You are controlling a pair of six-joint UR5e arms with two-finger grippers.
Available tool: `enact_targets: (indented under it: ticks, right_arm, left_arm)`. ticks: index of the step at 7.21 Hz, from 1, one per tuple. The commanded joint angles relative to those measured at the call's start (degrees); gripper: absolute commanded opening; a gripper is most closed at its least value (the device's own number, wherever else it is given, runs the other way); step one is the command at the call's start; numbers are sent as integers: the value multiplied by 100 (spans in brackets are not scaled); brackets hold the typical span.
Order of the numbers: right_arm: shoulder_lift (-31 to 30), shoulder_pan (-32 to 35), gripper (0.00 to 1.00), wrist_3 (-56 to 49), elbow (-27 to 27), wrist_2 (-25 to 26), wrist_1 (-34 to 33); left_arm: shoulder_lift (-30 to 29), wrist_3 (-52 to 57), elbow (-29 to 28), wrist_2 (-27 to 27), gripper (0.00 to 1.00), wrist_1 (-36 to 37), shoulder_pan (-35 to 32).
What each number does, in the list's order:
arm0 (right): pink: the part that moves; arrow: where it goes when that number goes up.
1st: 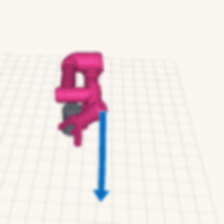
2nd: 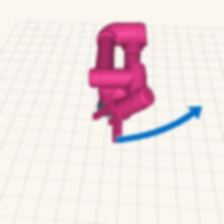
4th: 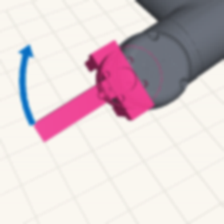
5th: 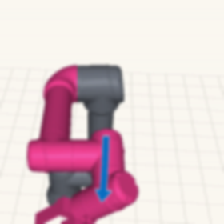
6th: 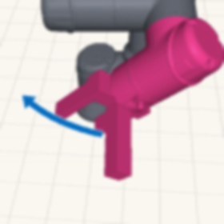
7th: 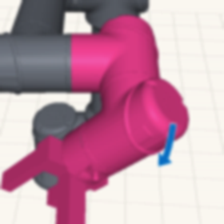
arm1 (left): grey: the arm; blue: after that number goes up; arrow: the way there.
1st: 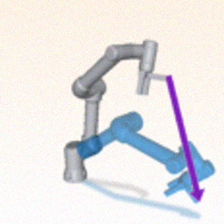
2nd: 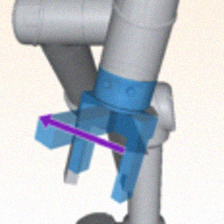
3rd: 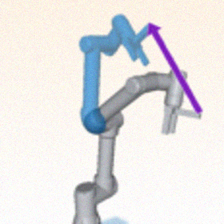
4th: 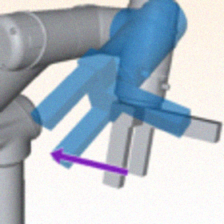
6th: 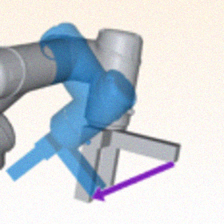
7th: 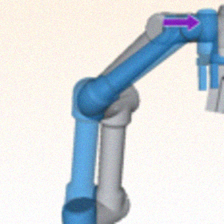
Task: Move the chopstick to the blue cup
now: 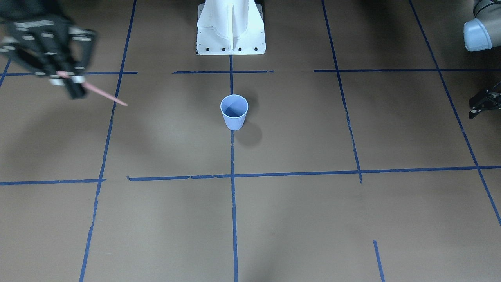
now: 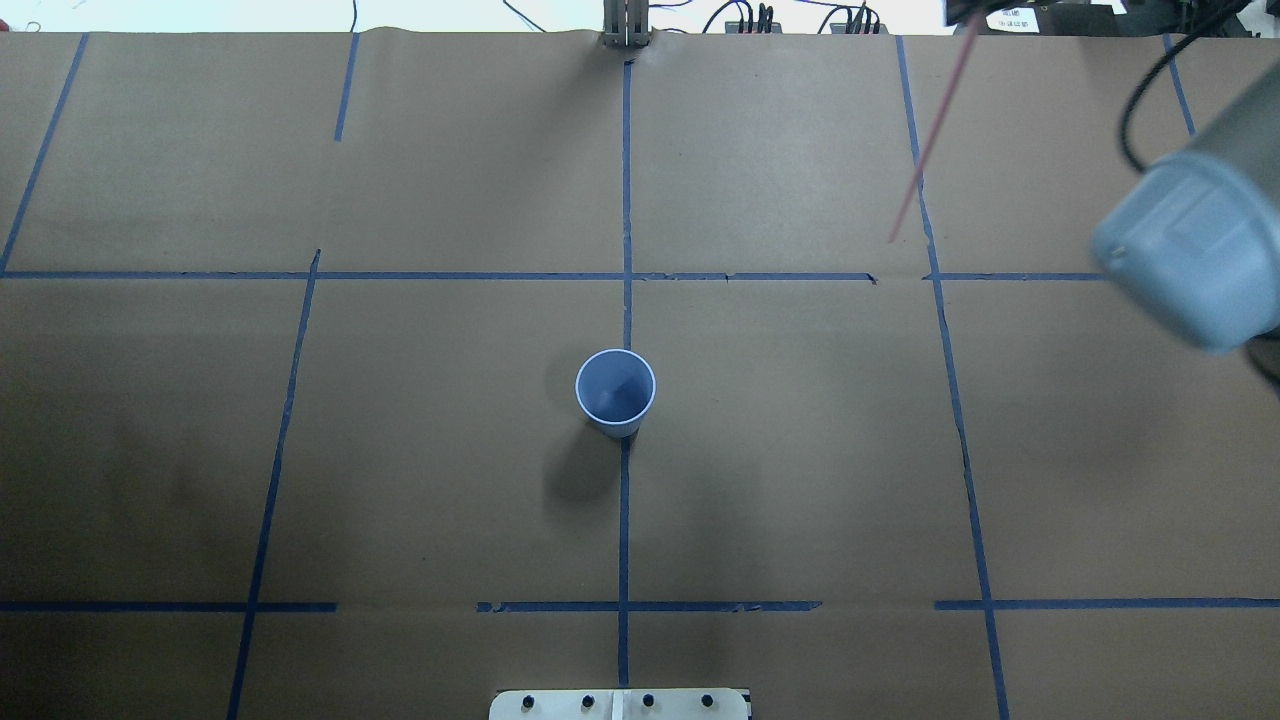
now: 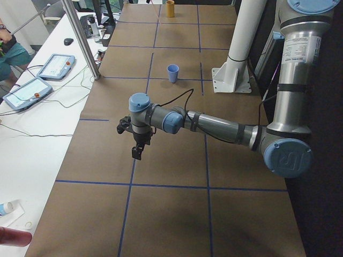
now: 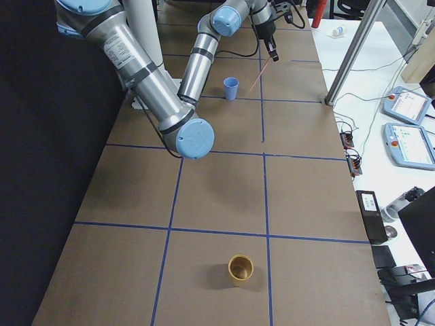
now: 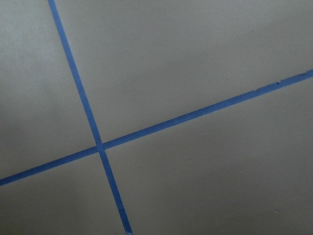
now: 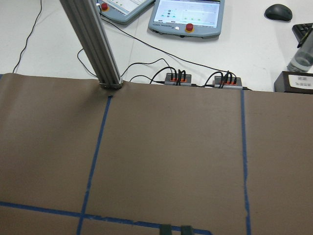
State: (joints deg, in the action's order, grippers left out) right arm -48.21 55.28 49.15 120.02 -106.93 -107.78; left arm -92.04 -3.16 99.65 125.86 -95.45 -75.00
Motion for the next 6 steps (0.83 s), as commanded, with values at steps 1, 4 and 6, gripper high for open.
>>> enact_targets:
  ticks: [1,4,6]
  right_arm:
    - [766,-1007,0,558,-504,969,3]
    - [1382,-1887,0,903,-1154,1893,20]
    - [1498,-2186,0,1070,-1315,2043,21]
  left_arm:
    - [11,0,-7,0,100,8,-5]
    - [133,-44,-24,9,100,79,-5]
    - [134,-61,-7,9,100,88,-5]
